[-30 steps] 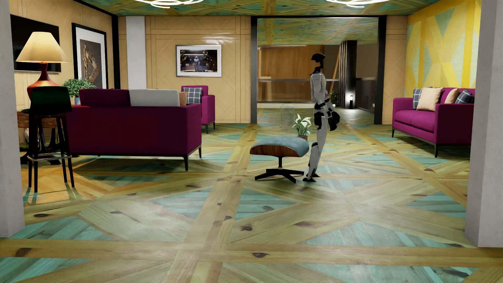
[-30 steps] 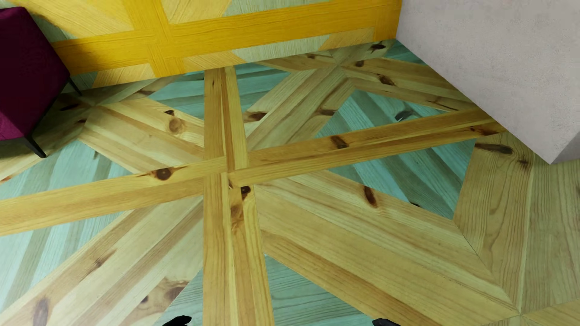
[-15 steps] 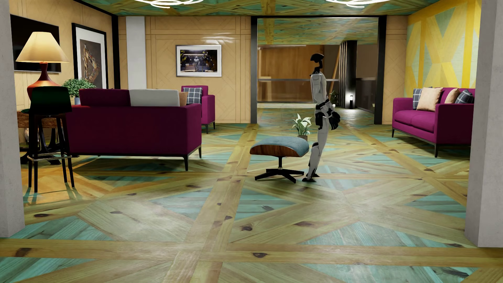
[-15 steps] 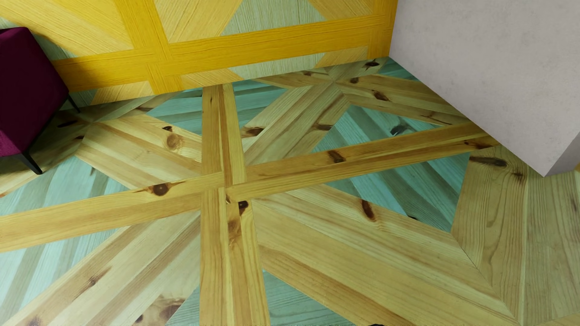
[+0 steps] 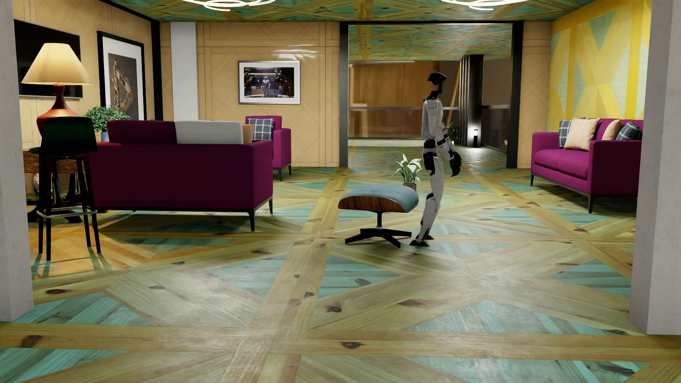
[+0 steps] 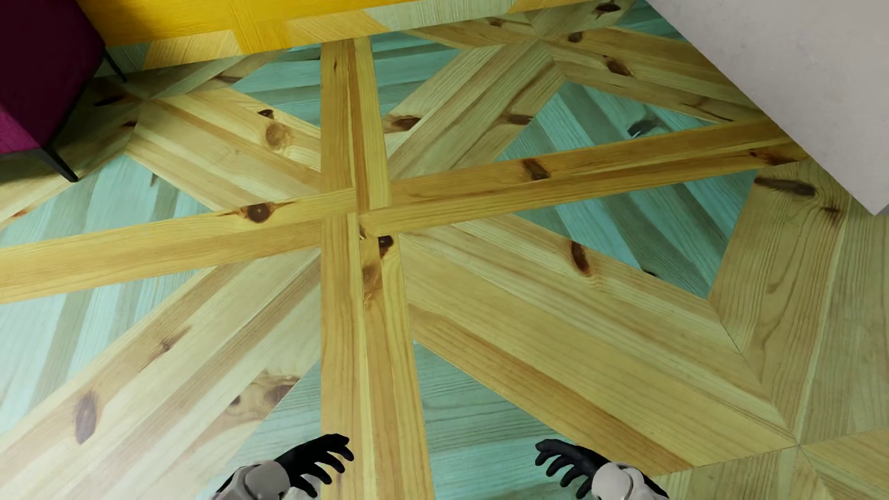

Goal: Rest on the chair

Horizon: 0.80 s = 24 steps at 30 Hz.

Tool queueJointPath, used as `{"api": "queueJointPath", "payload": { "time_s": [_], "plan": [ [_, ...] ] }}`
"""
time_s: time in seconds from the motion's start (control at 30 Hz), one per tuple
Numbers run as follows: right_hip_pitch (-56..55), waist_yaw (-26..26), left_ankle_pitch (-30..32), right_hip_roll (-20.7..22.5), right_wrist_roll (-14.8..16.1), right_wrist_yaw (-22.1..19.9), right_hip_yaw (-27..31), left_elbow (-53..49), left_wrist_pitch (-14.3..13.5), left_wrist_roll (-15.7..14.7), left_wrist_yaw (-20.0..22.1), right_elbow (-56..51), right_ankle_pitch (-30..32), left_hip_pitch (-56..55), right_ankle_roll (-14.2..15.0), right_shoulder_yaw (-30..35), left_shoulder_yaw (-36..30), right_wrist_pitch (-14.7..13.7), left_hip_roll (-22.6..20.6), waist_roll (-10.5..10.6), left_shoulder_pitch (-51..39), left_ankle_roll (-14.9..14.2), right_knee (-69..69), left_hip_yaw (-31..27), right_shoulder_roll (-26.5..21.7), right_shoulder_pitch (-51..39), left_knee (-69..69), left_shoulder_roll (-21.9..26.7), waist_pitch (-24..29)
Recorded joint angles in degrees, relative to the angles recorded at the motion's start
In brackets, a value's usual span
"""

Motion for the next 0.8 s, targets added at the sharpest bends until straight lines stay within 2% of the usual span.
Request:
{"api": "queueJointPath", "payload": {
  "time_s": [0.1,0.23,0.3,0.33,0.37,0.43,0.5,0.53,0.57,0.63,0.7,0.8],
  "plan": [
    [-13.0,0.5,-3.3,-2.4,-2.1,2.3,2.6,-6.0,-0.3,-0.2,0.3,-7.5,-1.9,-14.7,2.9,8.1,-4.2,-1.4,1.9,0.2,-7.6,-2.0,12.5,-1.3,-2.3,-8.9,15.6,1.0,7.0],
    [-30.0,0.3,-8.2,-3.7,-5.6,3.8,5.9,-15.1,-2.1,0.2,1.9,-19.3,-5.7,-32.6,3.9,22.9,-12.3,-3.9,4.0,0.1,-17.5,-3.3,30.6,-2.2,-6.3,-22.9,35.7,4.6,18.2],
    [-39.3,0.2,-10.2,-4.1,-7.7,5.3,8.1,-23.4,-4.2,2.5,-0.9,-24.5,-7.5,-42.0,5.0,29.5,-16.3,-5.6,4.8,-0.1,-22.5,-3.9,39.7,-3.3,-8.6,-30.6,45.3,8.8,23.2],
    [-43.9,0.2,-11.3,-4.5,-8.8,6.1,9.0,-29.1,-5.1,2.0,-1.9,-28.4,-8.4,-46.6,5.8,33.1,-18.2,-7.3,5.3,-0.1,-24.8,-4.7,44.3,-4.1,-10.5,-34.5,50.2,12.1,25.5],
    [-48.2,0.3,-12.3,-4.6,-8.4,5.3,10.1,-35.6,-5.7,0.1,0.0,-32.9,-9.4,-51.0,6.4,36.8,-19.6,-7.8,6.0,-0.3,-26.8,-5.5,48.9,-4.8,-12.8,-38.4,54.9,16.1,27.8],
    [-56.3,0.7,-13.8,-4.7,-5.0,-2.8,12.0,-47.5,-7.2,-3.8,3.2,-43.5,-11.2,-59.7,7.6,42.0,-21.7,-7.5,7.2,-0.5,-31.9,-6.5,57.6,-6.1,-19.2,-45.1,64.3,24.4,31.8],
    [-64.0,0.7,-15.0,-5.4,-0.4,-13.1,13.9,-56.1,-8.4,-8.1,9.2,-52.8,-12.8,-67.8,9.0,45.0,-25.0,-6.9,7.5,-0.4,-37.5,-7.9,65.8,-7.5,-26.1,-50.5,72.3,30.9,35.5],
    [-67.7,0.6,-15.5,-5.6,1.2,-18.3,14.9,-60.2,-9.8,-10.5,13.3,-57.1,-13.4,-71.3,9.4,45.4,-26.4,-7.6,7.7,-0.6,-39.6,-8.7,69.7,-8.2,-29.3,-51.5,75.9,33.7,37.0],
    [-71.1,0.5,-15.9,-5.6,2.4,-22.8,15.9,-64.7,-11.0,-12.6,16.7,-61.4,-14.1,-74.7,9.9,44.4,-26.5,-8.2,8.0,-0.8,-40.3,-9.5,73.4,-8.9,-32.3,-50.9,79.6,36.8,38.1],
    [-76.3,0.3,-16.8,-5.6,2.4,-29.6,17.4,-73.2,-13.4,-14.8,21.3,-66.2,-15.5,-80.5,10.8,38.5,-24.4,-9.3,8.4,-0.8,-39.0,-10.5,80.3,-10.3,-36.4,-46.7,86.7,42.3,40.4],
    [-80.1,0.2,-17.5,-5.8,2.2,-32.7,18.5,-78.4,-15.1,-15.4,25.2,-69.9,-16.4,-84.5,11.4,32.5,-20.0,-10.0,9.0,-0.8,-35.0,-11.3,86.0,-11.3,-38.9,-42.2,92.4,45.2,41.8],
    [-81.6,0.3,-16.8,-5.9,1.7,-33.5,19.5,-80.3,-15.5,-14.7,25.9,-71.6,-16.2,-86.1,11.8,25.8,-14.9,-9.9,9.5,-1.0,-29.6,-11.3,90.9,-12.0,-39.4,-35.8,97.5,45.7,42.3]
  ]
}}
